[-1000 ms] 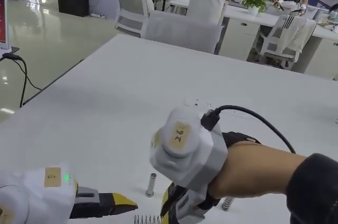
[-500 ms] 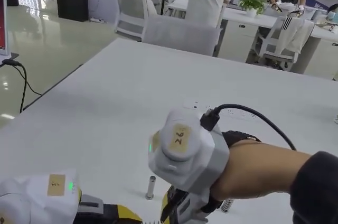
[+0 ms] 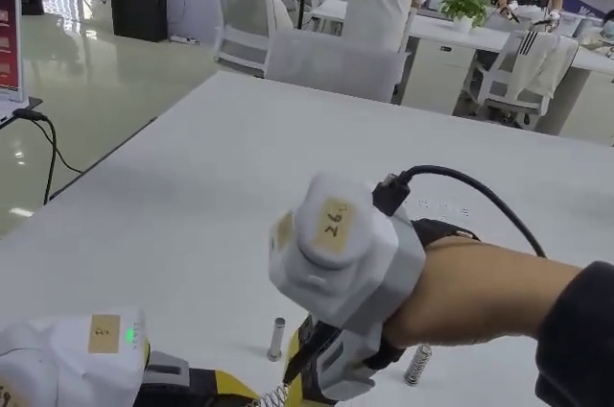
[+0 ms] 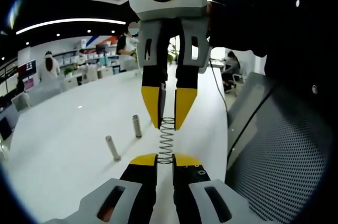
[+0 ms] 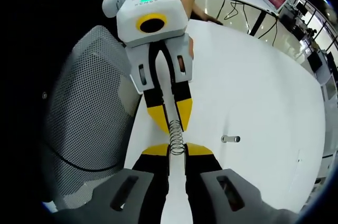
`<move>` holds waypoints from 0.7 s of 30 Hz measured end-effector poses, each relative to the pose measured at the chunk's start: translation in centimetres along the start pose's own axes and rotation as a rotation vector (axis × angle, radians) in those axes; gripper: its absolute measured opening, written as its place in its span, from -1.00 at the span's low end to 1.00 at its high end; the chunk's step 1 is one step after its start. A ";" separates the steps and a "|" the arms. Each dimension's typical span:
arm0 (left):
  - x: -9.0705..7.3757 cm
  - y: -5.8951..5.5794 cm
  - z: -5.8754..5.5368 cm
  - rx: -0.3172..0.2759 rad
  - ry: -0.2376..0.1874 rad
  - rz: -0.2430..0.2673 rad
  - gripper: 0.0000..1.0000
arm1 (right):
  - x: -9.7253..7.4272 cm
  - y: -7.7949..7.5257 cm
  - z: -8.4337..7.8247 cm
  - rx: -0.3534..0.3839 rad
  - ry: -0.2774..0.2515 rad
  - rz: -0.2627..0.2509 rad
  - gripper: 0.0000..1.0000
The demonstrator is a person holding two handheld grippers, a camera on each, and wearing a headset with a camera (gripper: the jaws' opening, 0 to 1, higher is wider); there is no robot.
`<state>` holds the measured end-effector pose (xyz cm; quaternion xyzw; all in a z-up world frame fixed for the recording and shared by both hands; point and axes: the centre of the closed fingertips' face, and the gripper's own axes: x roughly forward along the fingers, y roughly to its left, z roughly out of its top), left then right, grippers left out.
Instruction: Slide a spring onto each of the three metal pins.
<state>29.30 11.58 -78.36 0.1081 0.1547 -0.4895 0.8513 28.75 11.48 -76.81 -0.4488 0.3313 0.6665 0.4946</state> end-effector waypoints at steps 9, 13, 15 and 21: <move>0.0 -0.1 0.3 -0.003 -0.017 0.008 -0.95 | -0.8 0.1 2.3 -0.021 -0.062 -0.014 -0.85; 0.0 -0.1 0.4 0.000 -0.022 0.006 -0.95 | -0.8 0.1 2.5 -0.024 -0.069 -0.016 -0.85; 0.0 -0.2 0.5 0.005 -0.021 0.008 -0.95 | -0.8 0.1 2.5 -0.024 -0.068 -0.017 -0.85; 0.0 0.0 0.6 0.009 -0.031 0.006 -0.96 | -0.9 0.0 2.5 -0.013 -0.074 -0.017 -0.83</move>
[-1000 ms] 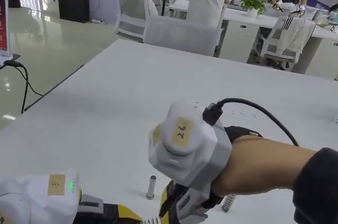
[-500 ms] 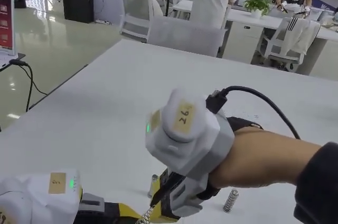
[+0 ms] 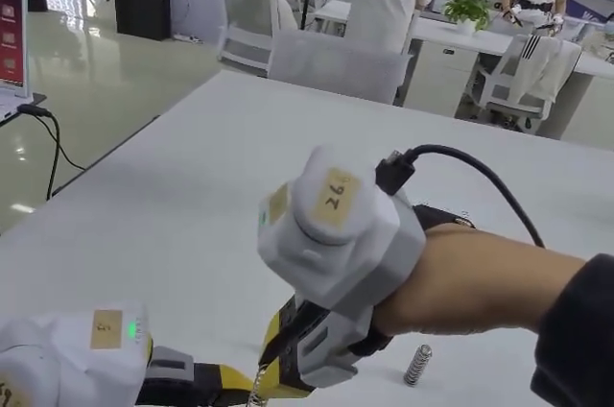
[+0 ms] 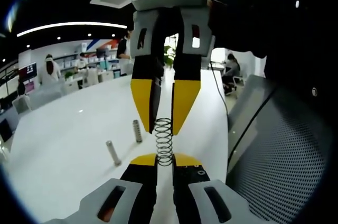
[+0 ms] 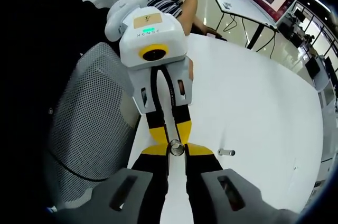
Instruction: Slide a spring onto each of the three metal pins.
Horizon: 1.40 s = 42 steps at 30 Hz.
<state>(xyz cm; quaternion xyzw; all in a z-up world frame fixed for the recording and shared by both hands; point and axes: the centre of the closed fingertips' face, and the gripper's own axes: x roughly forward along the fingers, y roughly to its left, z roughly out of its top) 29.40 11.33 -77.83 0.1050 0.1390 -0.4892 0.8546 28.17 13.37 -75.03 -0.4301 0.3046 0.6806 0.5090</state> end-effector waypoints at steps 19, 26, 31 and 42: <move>0.5 -0.2 0.8 0.017 -0.008 -0.030 -0.96 | 1.4 0.3 -1.3 0.015 0.066 0.038 -0.81; 0.7 -0.2 0.9 0.025 -0.006 -0.036 -0.96 | 1.3 0.3 -1.5 0.021 0.069 0.036 -0.83; 0.8 -0.2 0.8 0.018 -0.004 -0.031 -0.95 | 1.5 0.2 -1.6 0.029 0.072 0.035 -0.83; 0.4 0.7 -0.2 -0.028 -0.004 0.003 -0.80 | 1.3 -0.6 -1.8 0.039 0.069 0.018 -0.83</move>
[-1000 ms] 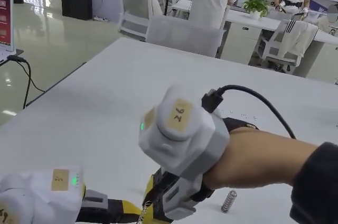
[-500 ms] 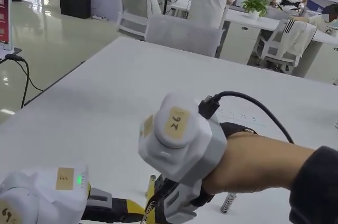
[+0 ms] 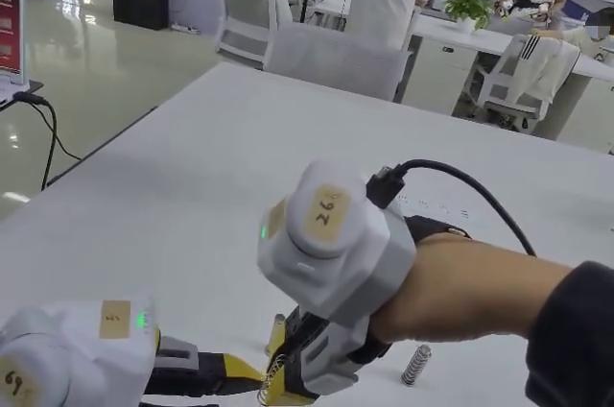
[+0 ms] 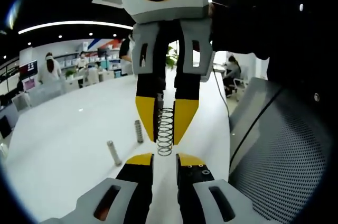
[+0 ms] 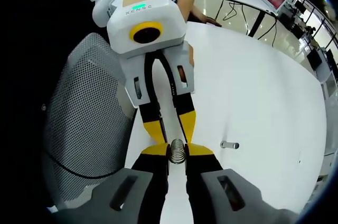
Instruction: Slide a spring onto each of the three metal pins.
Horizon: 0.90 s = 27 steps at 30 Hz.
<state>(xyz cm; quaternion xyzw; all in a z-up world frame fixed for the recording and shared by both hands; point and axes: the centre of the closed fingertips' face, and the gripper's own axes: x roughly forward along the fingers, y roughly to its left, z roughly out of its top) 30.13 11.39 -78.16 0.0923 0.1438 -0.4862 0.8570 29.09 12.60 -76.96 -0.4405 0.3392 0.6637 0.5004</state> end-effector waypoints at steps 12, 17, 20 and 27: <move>-0.6 1.0 -1.1 -0.058 0.008 0.047 -0.44 | -0.6 -1.4 -0.9 0.029 0.011 -0.034 -0.83; -0.7 1.2 -1.4 -0.076 0.007 0.057 -0.31 | -1.4 -2.8 -1.5 0.060 0.007 -0.068 -0.83; -0.7 1.2 -1.5 -0.083 0.006 0.060 -0.27 | -1.9 -3.9 -1.8 0.074 0.010 -0.097 -0.83; -0.8 1.2 -1.4 -0.091 -0.001 0.060 -0.20 | -2.4 -5.9 -2.2 0.099 0.017 -0.133 -0.83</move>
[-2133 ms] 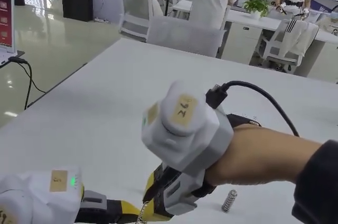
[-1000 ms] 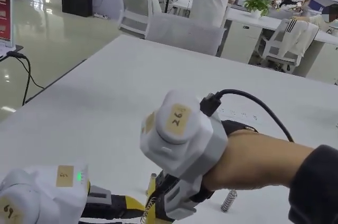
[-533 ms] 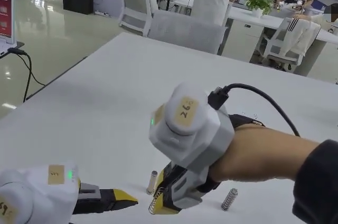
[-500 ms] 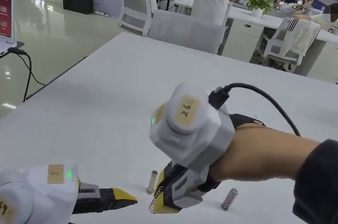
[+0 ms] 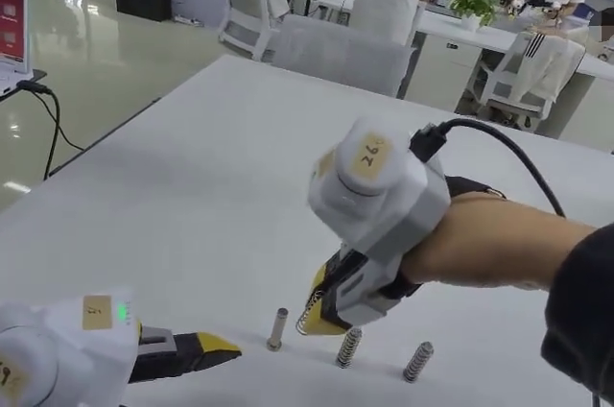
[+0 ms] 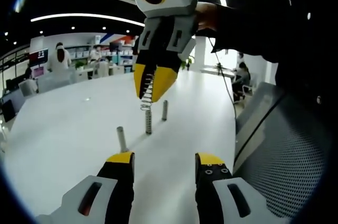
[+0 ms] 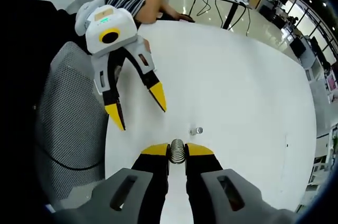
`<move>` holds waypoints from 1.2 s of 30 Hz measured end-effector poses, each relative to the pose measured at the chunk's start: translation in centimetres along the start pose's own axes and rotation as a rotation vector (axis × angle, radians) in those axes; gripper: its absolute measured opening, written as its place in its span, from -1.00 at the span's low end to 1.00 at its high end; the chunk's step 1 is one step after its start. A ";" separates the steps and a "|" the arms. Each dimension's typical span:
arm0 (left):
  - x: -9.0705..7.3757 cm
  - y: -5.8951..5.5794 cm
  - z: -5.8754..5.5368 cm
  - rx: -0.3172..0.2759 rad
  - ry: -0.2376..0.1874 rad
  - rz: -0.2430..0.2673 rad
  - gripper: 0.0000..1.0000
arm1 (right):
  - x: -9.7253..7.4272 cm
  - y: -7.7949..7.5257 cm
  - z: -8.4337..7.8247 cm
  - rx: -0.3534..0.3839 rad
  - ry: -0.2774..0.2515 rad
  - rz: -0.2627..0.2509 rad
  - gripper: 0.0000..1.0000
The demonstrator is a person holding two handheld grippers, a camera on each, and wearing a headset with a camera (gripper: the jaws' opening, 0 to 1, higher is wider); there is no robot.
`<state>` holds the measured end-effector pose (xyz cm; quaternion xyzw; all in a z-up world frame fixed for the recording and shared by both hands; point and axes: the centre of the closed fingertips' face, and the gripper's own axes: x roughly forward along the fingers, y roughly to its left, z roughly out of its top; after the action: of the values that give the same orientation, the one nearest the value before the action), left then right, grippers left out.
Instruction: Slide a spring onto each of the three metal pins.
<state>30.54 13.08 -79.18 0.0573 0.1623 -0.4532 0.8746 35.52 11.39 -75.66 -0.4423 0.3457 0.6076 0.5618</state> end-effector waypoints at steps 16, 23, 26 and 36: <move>-0.2 -0.1 0.0 -0.020 -0.005 0.005 -0.09 | 2.3 -3.1 0.2 -0.004 0.048 -0.018 -0.83; -0.3 -0.2 -0.1 -0.026 -0.003 0.007 -0.07 | 3.6 -3.3 0.3 -0.024 0.062 -0.008 -0.83; -0.3 -0.2 -0.2 -0.028 -0.003 0.008 -0.07 | 4.0 -3.3 0.4 -0.024 0.061 -0.003 -0.83; -0.3 -0.2 -0.4 -0.036 -0.001 0.011 -0.09 | 4.9 -3.5 0.2 -0.022 0.074 0.012 -0.83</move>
<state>30.15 13.32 -79.46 0.0421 0.1699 -0.4453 0.8781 39.03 13.89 -79.86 -0.4686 0.3622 0.5978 0.5402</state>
